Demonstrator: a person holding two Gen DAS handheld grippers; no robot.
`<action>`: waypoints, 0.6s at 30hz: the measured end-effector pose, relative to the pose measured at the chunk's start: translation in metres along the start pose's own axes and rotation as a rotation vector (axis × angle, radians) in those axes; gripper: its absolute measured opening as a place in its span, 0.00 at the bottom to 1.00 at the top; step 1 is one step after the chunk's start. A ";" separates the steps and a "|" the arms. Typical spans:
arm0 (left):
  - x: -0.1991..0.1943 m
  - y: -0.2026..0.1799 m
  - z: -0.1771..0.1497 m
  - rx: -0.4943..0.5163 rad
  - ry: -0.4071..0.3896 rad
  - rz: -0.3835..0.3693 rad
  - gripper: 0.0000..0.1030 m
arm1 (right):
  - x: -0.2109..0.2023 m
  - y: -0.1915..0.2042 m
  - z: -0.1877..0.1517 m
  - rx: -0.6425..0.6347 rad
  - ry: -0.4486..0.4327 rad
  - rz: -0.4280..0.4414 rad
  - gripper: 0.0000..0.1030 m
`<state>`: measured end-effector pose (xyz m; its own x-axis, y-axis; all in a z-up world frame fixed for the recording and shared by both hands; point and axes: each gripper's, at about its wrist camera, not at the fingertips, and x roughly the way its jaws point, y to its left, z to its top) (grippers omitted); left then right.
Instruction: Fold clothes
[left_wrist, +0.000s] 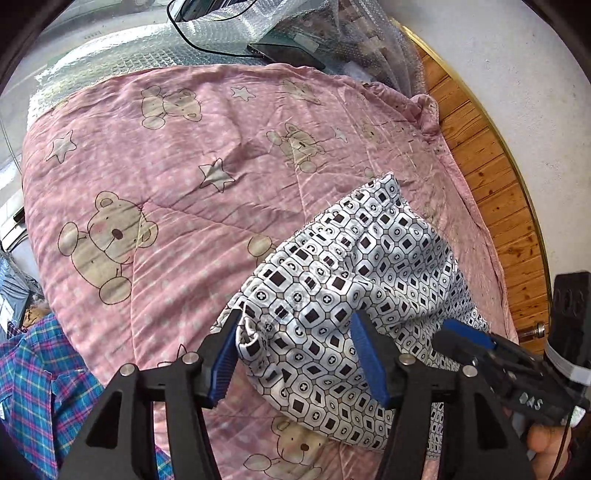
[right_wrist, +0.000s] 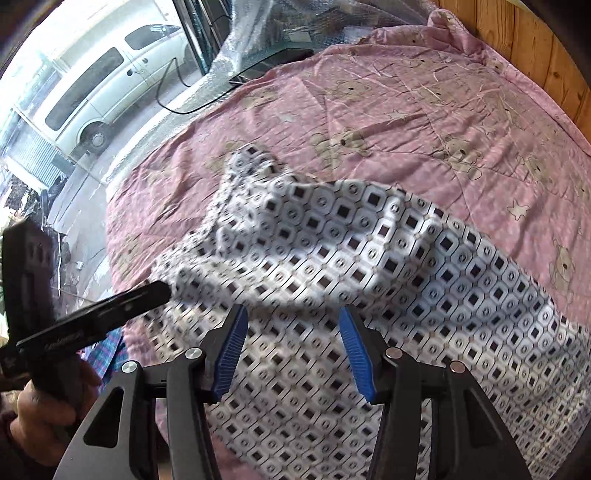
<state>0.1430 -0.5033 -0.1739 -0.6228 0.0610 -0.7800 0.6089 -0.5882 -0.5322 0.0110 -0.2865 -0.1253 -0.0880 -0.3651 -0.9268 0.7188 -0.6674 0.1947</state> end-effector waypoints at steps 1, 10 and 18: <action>0.000 0.002 0.000 -0.007 -0.008 -0.012 0.59 | 0.017 -0.013 0.007 0.036 0.023 -0.053 0.41; -0.010 0.023 0.005 -0.048 -0.036 -0.061 0.62 | 0.051 -0.064 0.013 0.197 0.006 -0.044 0.04; 0.004 0.025 0.008 -0.064 0.001 -0.194 0.24 | 0.077 -0.042 0.005 0.153 0.025 -0.074 0.28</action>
<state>0.1519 -0.5244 -0.1873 -0.7308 0.1691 -0.6613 0.5079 -0.5127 -0.6923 -0.0298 -0.2900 -0.2032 -0.1182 -0.2963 -0.9478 0.5973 -0.7837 0.1705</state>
